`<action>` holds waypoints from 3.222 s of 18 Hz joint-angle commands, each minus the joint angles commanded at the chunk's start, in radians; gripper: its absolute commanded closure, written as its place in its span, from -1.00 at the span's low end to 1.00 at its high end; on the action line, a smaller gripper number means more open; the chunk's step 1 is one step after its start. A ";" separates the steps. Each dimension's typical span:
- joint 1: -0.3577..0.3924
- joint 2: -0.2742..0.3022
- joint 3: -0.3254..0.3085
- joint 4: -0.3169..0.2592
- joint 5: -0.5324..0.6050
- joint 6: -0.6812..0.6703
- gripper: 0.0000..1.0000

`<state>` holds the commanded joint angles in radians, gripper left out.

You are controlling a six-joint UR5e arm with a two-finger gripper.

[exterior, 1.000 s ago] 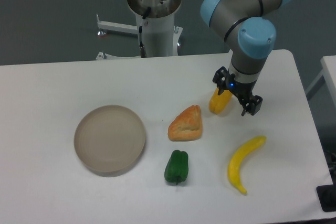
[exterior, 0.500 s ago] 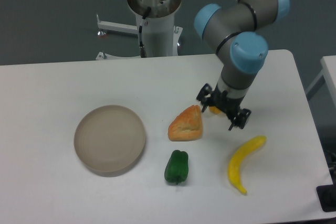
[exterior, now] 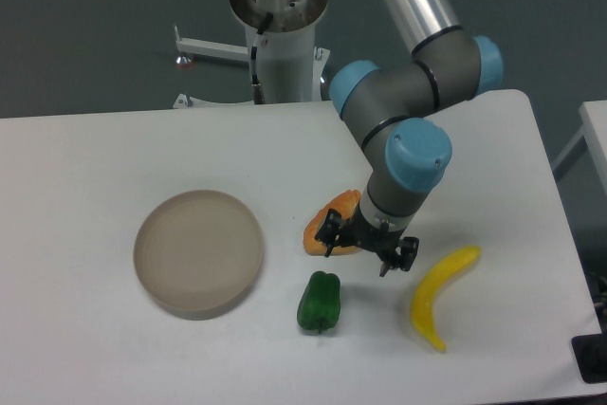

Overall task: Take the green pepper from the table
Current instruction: 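Move the open gripper over the green bell pepper and lower it, then close the gripper on the green bell pepper, then lift the green bell pepper up and carry it beside the yellow pepper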

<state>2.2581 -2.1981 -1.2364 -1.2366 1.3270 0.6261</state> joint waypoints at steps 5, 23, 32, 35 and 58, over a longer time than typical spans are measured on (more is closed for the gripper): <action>-0.009 -0.029 0.000 0.063 -0.018 -0.074 -1.00; -0.055 -0.095 0.006 0.104 -0.006 -0.108 0.20; 0.041 0.060 -0.008 0.095 -0.008 -0.044 0.71; 0.081 0.122 -0.060 0.091 -0.006 0.064 0.71; 0.181 0.255 -0.173 -0.044 0.268 0.995 0.69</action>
<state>2.4390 -1.9436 -1.4097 -1.2809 1.5954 1.6214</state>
